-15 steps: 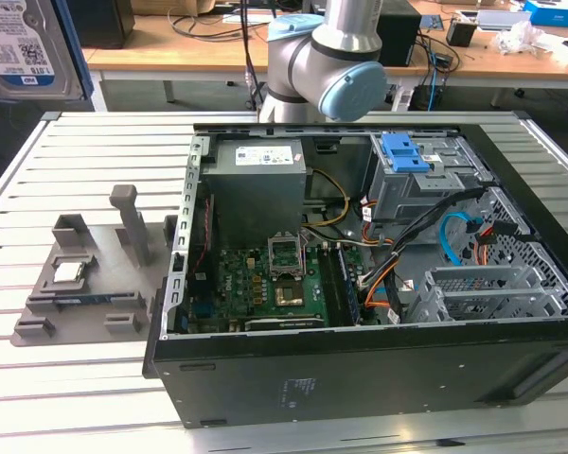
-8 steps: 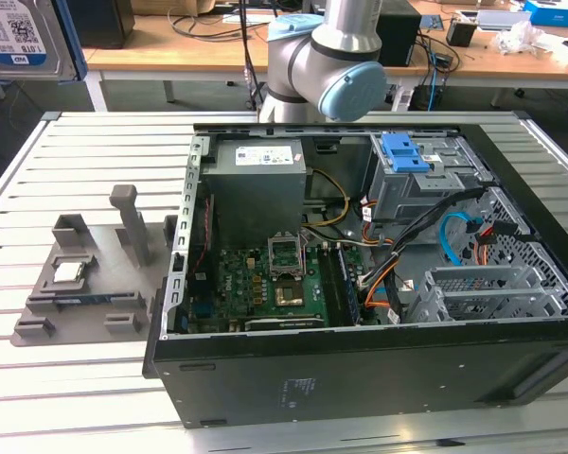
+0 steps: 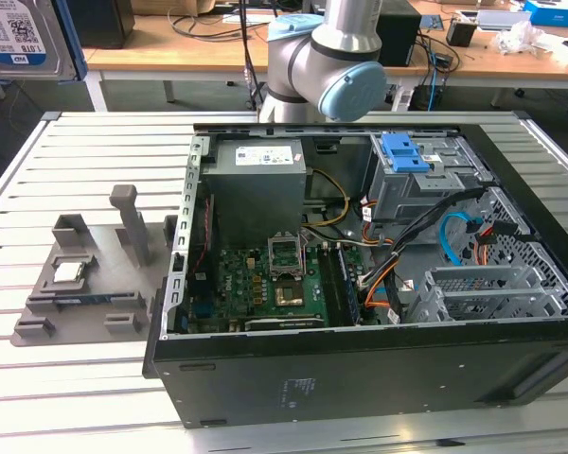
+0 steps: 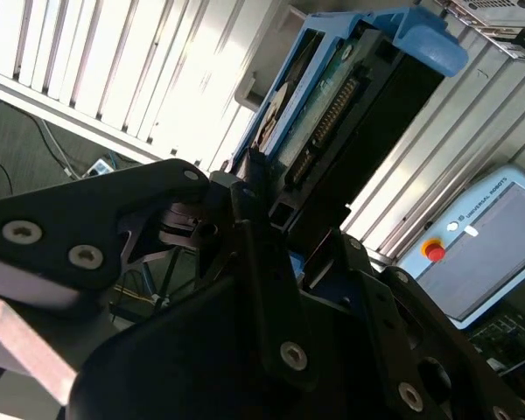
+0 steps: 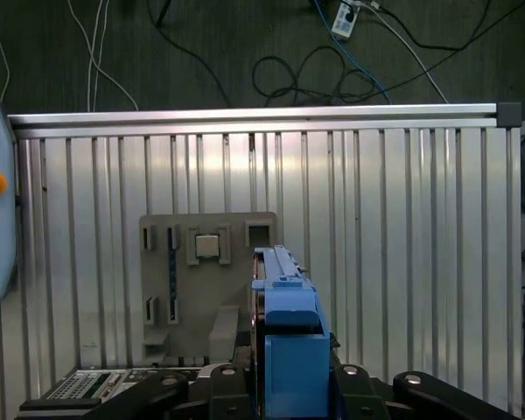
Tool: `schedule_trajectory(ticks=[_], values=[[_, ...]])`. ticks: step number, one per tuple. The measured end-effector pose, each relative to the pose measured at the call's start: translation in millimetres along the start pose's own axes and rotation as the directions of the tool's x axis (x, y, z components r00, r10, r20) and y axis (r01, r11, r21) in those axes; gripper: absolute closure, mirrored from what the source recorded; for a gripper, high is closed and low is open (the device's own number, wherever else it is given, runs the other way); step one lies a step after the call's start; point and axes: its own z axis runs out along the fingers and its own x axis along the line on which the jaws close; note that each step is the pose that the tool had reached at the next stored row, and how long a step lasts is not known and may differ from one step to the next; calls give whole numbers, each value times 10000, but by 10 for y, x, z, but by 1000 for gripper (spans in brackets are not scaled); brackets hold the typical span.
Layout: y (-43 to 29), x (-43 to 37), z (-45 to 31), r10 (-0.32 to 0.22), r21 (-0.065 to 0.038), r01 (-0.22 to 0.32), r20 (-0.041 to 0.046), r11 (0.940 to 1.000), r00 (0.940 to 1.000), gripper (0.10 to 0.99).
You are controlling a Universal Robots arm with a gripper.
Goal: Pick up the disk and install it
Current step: 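Pick up the disk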
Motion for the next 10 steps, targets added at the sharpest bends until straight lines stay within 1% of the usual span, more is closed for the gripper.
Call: schedule_trajectory(ticks=[3, 5, 8, 10], values=[[-7, 0, 0, 1, -1, -1, 0, 10000, 10000, 722], [-37, -1, 0, 1, -1, -1, 0, 10000, 10000, 722], [-114, -3, 0, 0, -1, 0, -1, 10000, 10000, 722], [-186, -5, 1, 1, -1, -1, -1, 10000, 10000, 722]])
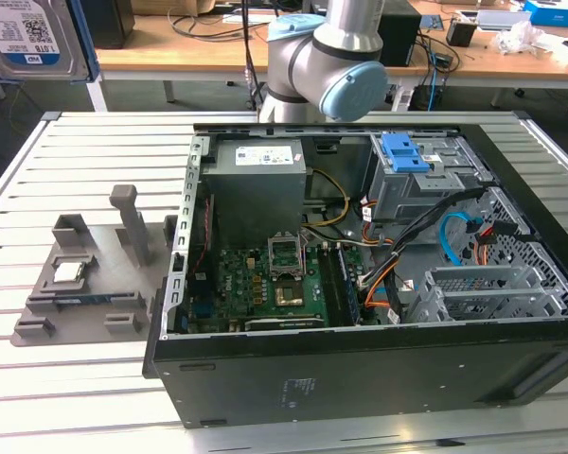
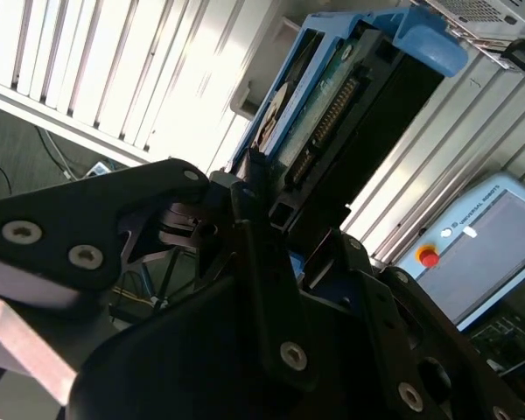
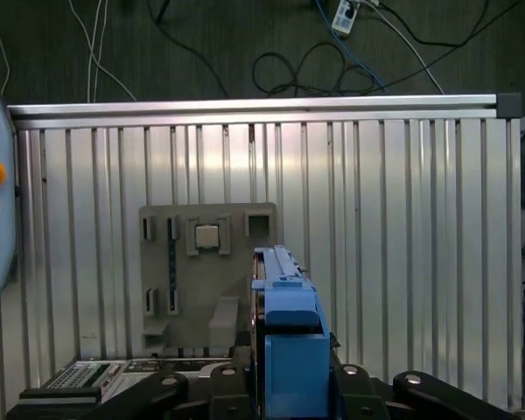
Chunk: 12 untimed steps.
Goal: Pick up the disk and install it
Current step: 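Pick up the disk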
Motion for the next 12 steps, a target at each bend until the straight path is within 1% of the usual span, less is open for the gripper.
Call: schedule_trajectory(ticks=[2, 3, 5, 6, 8, 10, 12], values=[[-73, -2, 0, -1, -2, 1, 0, 10000, 10000, 722], [-135, -3, 0, -1, -3, 1, -1, 10000, 10000, 722], [-198, -5, 2, 0, -2, 0, 1, 10000, 10000, 722], [-259, -7, 2, 1, -4, -1, 0, 10000, 10000, 722], [-329, -9, 2, -1, -6, 1, 0, 10000, 10000, 722], [-453, -12, 4, 0, -5, 0, 1, 10000, 10000, 722], [-531, -15, 4, 1, -8, -1, 0, 10000, 10000, 722]])
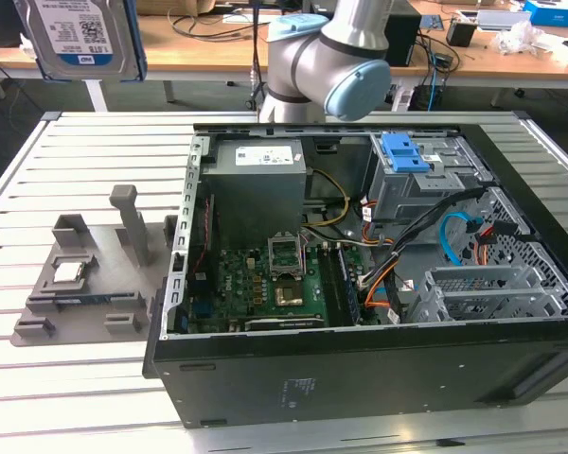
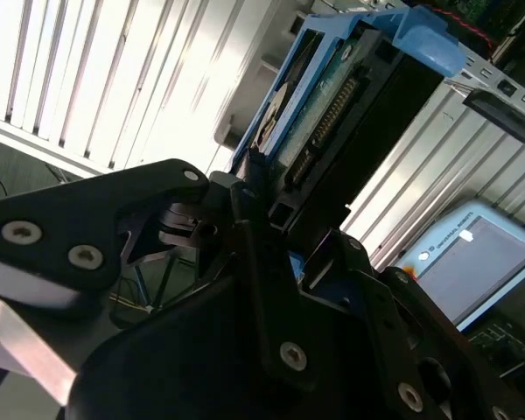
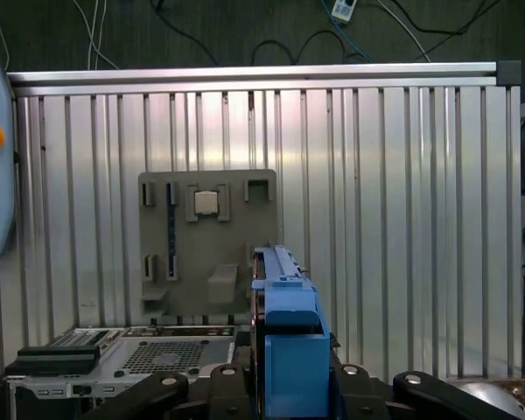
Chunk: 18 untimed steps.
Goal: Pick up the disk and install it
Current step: 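Pick up the disk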
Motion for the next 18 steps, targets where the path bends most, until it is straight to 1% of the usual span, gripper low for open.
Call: schedule_trajectory(ticks=[2, 4, 7, 9, 11, 12, 13, 16, 18], values=[[-78, -2, 1, -1, 0, 1, 0, 10000, 10000, 722], [-171, -5, 2, 0, -1, 0, 0, 10000, 10000, 722], [-272, -8, 2, -1, -1, 1, 0, 10000, 10000, 722], [-372, -11, 3, -2, -2, 2, 1, 10000, 10000, 722], [-446, -13, 4, 0, -1, 0, 1, 10000, 10000, 722], [-517, -15, 4, -1, -3, 1, 0, 10000, 10000, 722], [-567, -16, 4, -2, -4, 2, 0, 10000, 10000, 722], [-667, -20, 6, 1, -4, -1, 1, 10000, 10000, 722], [-749, -22, 6, -2, -5, 2, 0, 10000, 10000, 722]])
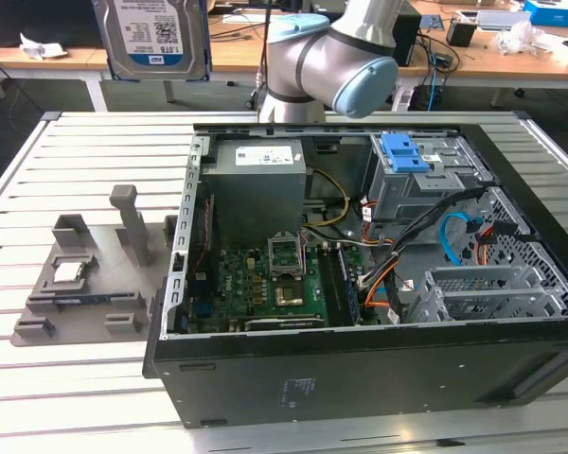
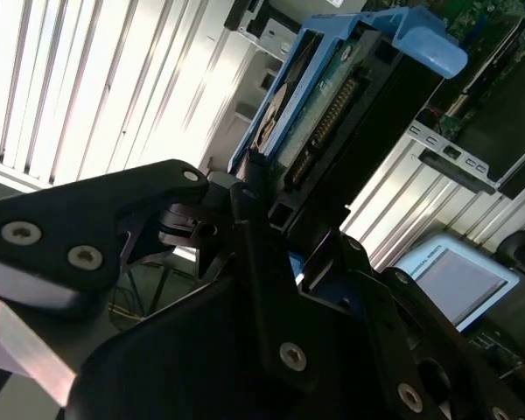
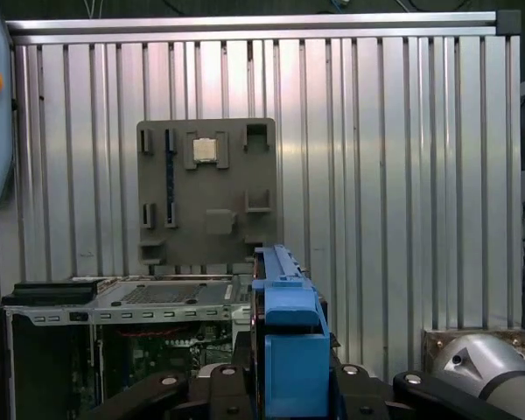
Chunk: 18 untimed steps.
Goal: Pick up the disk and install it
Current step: 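Pick up the disk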
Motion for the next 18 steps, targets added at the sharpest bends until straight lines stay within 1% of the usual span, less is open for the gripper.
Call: schedule_trajectory(ticks=[3, 5, 6, 7, 9, 10, 17, 18], values=[[-106, -4, 0, 2, -2, -2, 0, 10000, 10000, 722], [-191, -6, 1, 0, -5, 0, -1, 10000, 10000, 722], [-249, -8, 2, 1, -5, -1, 0, 10000, 10000, 722], [-284, -10, 2, 2, -5, -2, 0, 10000, 10000, 722], [-415, -14, 3, 1, -9, -1, 0, 10000, 10000, 722], [-464, -16, 3, 2, -10, -2, 0, 10000, 10000, 722], [-749, -26, 5, 3, -16, -3, 0, 10000, 10000, 722], [-814, -27, 5, 0, -17, 0, -1, 10000, 10000, 722]])
